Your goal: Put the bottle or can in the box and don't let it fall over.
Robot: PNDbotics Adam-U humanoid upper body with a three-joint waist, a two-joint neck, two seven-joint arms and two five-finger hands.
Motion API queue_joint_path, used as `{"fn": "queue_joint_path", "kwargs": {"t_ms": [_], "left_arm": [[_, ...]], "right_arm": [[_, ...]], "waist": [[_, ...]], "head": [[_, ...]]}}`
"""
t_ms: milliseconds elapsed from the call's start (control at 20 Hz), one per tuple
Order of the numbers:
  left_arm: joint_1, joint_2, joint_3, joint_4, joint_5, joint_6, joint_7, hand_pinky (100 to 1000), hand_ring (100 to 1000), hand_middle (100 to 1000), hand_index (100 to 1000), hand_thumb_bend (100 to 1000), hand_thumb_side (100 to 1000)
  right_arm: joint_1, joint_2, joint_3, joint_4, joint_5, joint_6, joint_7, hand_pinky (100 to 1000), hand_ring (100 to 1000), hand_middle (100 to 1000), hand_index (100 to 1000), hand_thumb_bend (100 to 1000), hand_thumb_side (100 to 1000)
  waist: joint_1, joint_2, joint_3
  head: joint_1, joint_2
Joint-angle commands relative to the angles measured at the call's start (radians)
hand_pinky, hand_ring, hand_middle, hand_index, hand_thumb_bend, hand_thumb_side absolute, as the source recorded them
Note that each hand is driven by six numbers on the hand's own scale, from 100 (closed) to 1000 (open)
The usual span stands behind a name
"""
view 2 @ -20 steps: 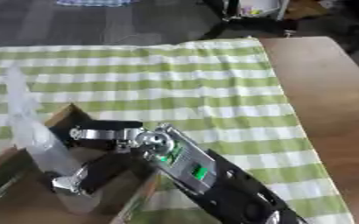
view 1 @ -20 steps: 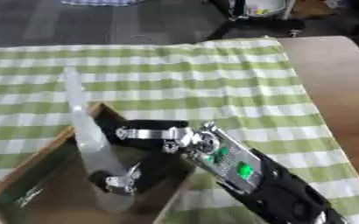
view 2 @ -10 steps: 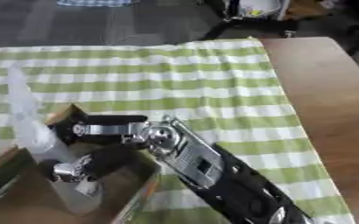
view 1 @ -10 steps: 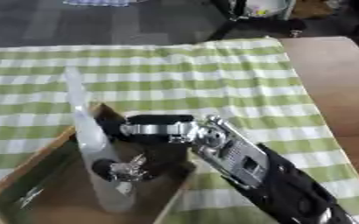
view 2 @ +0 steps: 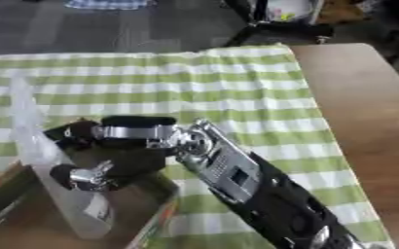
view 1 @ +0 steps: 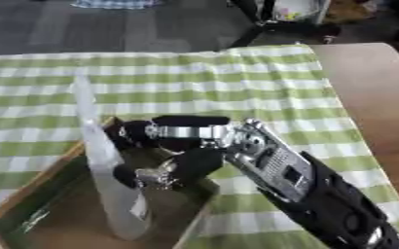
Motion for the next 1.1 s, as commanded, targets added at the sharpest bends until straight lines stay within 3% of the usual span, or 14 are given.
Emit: {"fn": "queue_joint_path", "kwargs": {"t_ms": [50,550,1100], "left_arm": [[-0.005,0.031,0.008,-0.017,-0.004,-0.002,-0.002,1000,684,816,805,169,838],[0.0,0.032,0.012,-0.018,-0.007,-0.004,0.003,1000,685,818,805,168,839],[0.007,0.034,0.02,-0.023,-0.012,-0.009,0.012,1000,685,819,804,165,838]], "right_arm": [[-0.013,-0.032,-0.025,-0.033,-0.016,-0.001,-0.011,1000,1000,1000,1000,100,697],[0.008,-0.099,-0.108,-0.069,-0.053,0.019,-0.107,981,1000,1000,1000,100,659],[0.018,-0.169,-0.261,-0.096,-0.112,0.025,-0.388,925,1000,1000,1000,100,615]], "waist": [[0.003,-0.016,-0.001],[0.007,-0.014,-0.006],[0.012,-0.006,-0.011]], "head": [[0.004,-0.012],[0.004,-0.019],[0.004,-0.028]]}}
